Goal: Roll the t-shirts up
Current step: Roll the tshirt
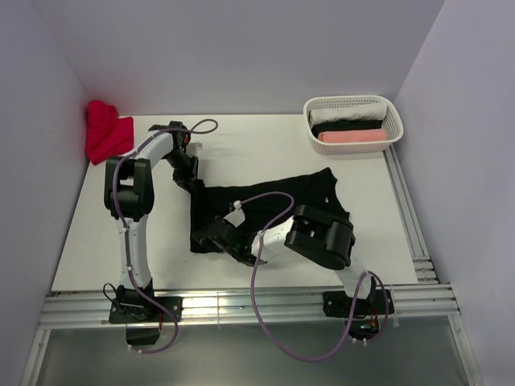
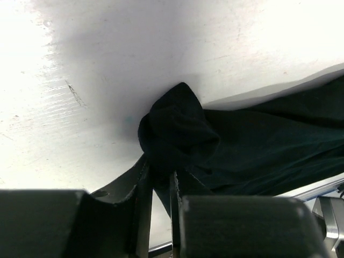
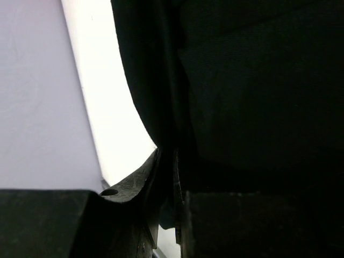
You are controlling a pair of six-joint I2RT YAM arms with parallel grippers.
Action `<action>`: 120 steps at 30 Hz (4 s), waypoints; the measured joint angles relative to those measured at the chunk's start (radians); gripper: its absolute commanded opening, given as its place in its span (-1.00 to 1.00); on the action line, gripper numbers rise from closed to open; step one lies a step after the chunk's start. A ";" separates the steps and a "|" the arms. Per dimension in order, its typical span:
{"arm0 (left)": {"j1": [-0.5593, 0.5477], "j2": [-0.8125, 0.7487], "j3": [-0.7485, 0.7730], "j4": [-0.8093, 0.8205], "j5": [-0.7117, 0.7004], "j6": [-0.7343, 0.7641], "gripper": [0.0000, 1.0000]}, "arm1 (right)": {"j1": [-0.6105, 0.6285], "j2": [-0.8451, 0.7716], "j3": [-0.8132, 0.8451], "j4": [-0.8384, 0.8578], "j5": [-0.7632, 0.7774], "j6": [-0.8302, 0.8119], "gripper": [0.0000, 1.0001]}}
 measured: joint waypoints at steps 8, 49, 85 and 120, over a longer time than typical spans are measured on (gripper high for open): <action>0.000 0.000 0.012 0.017 0.018 0.015 0.21 | -0.002 0.000 -0.106 0.158 -0.014 0.093 -1.00; 0.120 -0.261 -0.488 0.301 0.420 0.147 -0.10 | -0.003 0.113 -0.315 0.765 -0.059 0.293 -1.00; -0.073 -0.231 -0.340 0.191 0.075 0.109 -0.81 | 0.048 -0.198 0.226 -0.727 0.219 -0.035 0.13; -0.076 -0.227 -0.258 0.160 0.145 0.148 0.32 | -0.155 -0.183 -0.056 -0.344 0.022 -0.132 -0.93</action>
